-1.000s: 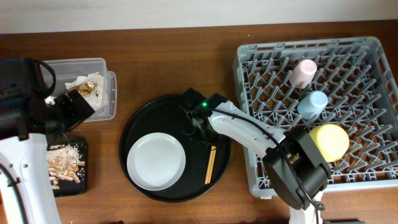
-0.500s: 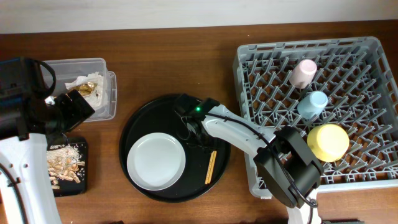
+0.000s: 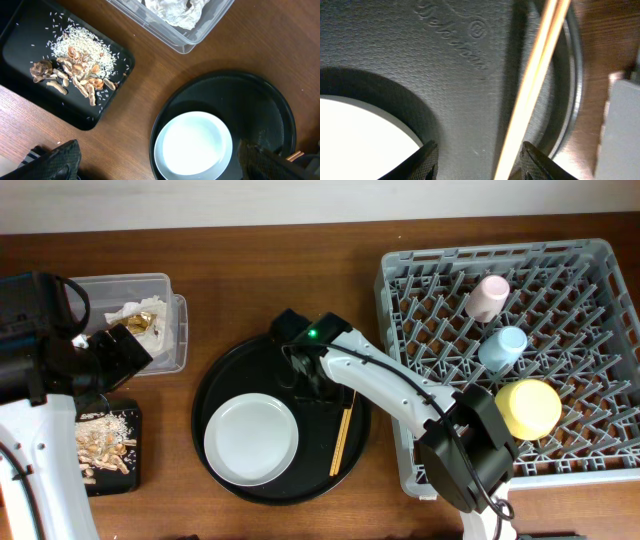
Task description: Sort waste into correct bins and load items into the dishwasher rack
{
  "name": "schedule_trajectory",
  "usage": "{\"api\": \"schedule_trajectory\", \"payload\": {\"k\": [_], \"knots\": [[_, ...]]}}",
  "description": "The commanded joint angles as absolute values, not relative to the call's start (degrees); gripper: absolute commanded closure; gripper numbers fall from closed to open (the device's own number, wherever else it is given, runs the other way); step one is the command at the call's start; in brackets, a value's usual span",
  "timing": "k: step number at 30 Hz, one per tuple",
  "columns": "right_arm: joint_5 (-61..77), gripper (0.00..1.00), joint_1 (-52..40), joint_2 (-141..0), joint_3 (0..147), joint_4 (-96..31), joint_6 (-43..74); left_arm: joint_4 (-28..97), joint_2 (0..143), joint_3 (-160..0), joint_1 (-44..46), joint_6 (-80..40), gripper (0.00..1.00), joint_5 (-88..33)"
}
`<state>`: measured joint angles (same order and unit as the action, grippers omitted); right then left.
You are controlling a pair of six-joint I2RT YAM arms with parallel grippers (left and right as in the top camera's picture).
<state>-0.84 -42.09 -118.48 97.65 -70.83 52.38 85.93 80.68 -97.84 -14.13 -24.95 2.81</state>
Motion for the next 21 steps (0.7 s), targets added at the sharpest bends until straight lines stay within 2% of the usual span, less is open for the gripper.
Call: {"api": "schedule_trajectory", "payload": {"k": [1,15,17,19,21], "knots": [[-3.5,0.47,-40.5,-118.6,96.1,-72.5,52.4,85.8,80.6,-98.4,-14.4,-25.3,0.01,2.6],[-0.2,0.49,-40.4,-118.6,83.4,-60.7,53.0,85.8,80.6,-98.4,-14.4,-25.3,0.01,2.6],[1.1,0.58,-40.5,-118.6,83.4,-59.7,52.9,85.8,80.6,-98.4,-14.4,-25.3,0.01,2.6],[3.0,0.74,-40.5,-118.5,83.5,-58.7,52.9,85.8,80.6,-98.4,-14.4,-25.3,0.01,2.6],[4.1,0.76,-40.5,-118.5,83.9,-58.0,52.8,85.8,80.6,-98.4,-14.4,-25.3,0.01,2.6]]}}
